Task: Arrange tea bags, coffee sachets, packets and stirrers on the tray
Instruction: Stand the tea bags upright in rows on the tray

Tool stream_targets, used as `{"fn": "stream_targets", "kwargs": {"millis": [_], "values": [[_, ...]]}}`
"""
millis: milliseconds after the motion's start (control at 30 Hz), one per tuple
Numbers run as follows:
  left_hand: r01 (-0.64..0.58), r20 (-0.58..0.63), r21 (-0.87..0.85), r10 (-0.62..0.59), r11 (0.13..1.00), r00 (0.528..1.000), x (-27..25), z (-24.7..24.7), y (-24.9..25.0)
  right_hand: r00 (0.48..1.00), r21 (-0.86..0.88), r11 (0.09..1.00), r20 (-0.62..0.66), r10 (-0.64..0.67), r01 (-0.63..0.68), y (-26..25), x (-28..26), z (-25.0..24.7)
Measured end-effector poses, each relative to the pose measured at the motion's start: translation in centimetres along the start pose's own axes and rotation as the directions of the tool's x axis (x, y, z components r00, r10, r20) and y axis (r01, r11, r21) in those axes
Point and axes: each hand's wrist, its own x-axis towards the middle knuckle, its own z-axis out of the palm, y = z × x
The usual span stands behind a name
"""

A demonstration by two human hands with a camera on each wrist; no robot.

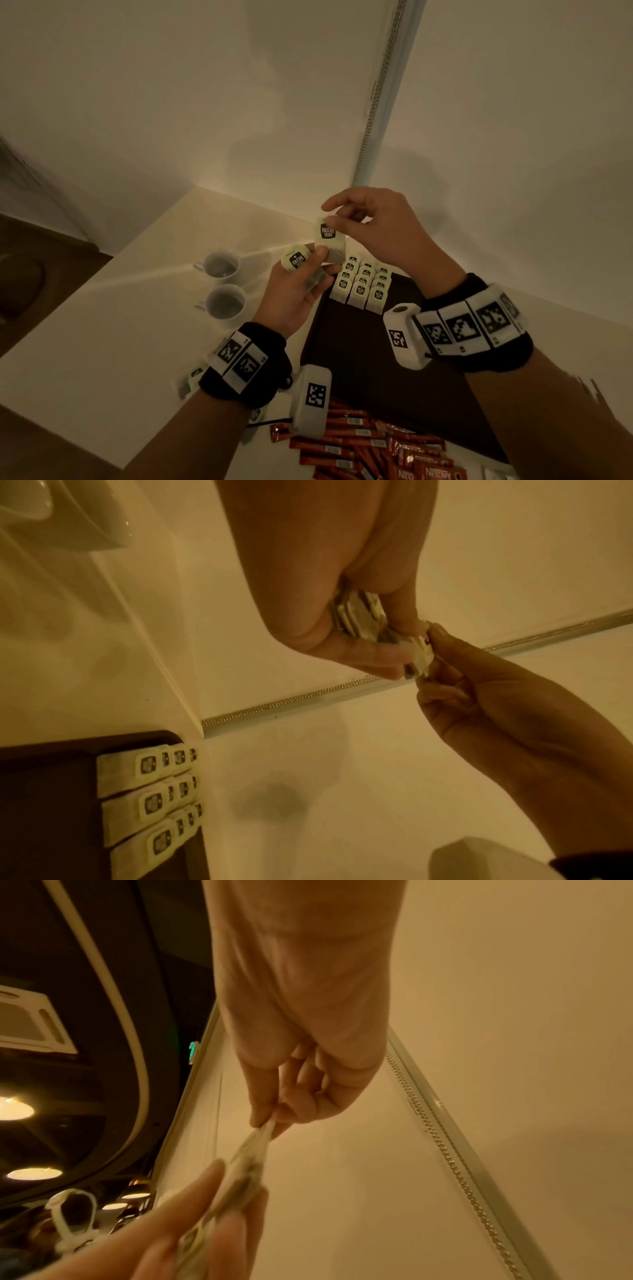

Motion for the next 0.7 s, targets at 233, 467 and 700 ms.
{"fn": "stream_targets", "kwargs": {"millis": [233, 467, 700], "values": [[0.087, -0.183, -0.008, -0.087, 0.996, 0.979, 1.2, -3.4, 0.4, 0.973, -0.061, 0.977, 0.094, 0.209, -0.203, 4.9, -1.0, 0.0], [0.088, -0.197, -0.022, -0.090, 0.996, 0.976, 2.3, -5.0, 1.5, 0.807, -0.251, 0.856, 0.296, 0.512, -0.451, 14.8, -3.4, 5.8], [0.101, -0.232, -0.004, -0.100, 0.995, 0.968, 2.9, -6.0, 1.0, 0.781, -0.251, 0.813, 0.238, 0.578, -0.525, 19.9, -3.6, 9.9]]}}
